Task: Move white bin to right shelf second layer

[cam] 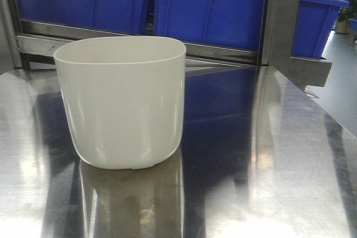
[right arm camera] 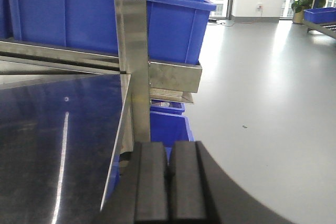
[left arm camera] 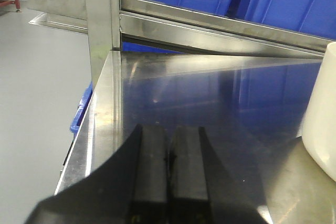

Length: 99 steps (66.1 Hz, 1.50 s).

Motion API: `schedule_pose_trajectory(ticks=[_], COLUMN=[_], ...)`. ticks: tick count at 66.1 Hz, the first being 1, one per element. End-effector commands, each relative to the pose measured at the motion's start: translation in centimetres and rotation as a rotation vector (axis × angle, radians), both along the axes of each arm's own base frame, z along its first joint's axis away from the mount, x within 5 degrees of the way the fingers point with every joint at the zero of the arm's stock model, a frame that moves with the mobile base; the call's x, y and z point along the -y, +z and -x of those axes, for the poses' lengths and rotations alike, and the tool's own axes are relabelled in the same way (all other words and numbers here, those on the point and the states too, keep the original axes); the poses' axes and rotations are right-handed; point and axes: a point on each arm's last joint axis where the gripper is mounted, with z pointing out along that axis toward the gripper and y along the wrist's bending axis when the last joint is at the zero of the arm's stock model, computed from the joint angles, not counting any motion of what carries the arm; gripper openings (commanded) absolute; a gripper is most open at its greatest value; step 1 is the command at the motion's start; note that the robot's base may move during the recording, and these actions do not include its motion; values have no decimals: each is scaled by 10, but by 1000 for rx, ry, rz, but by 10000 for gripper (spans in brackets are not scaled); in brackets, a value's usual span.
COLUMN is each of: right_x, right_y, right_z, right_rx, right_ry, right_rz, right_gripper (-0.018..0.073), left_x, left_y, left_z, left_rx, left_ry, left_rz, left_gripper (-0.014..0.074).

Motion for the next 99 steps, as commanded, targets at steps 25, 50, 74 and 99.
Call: schedule_pose_trajectory(ticks=[25, 50, 74, 99], right_x=[-1, -1, -1, -3], right_y=[9, 9, 11, 29], right_z=[2, 2, 2, 4], right_rx=[103, 103, 120, 284], right_ry=[9, 9, 11, 41], right_rz=[12, 12, 14, -25], right_gripper=[57, 57, 57, 57], left_x=[0, 0, 0, 0], left_y=[0, 0, 0, 0], left_z=[0, 0, 0, 0], left_rx=[76, 76, 76, 76], left_ry=[0, 0, 0, 0], left_rz=[24, 24, 24, 24], left_gripper=[85, 85, 85, 85])
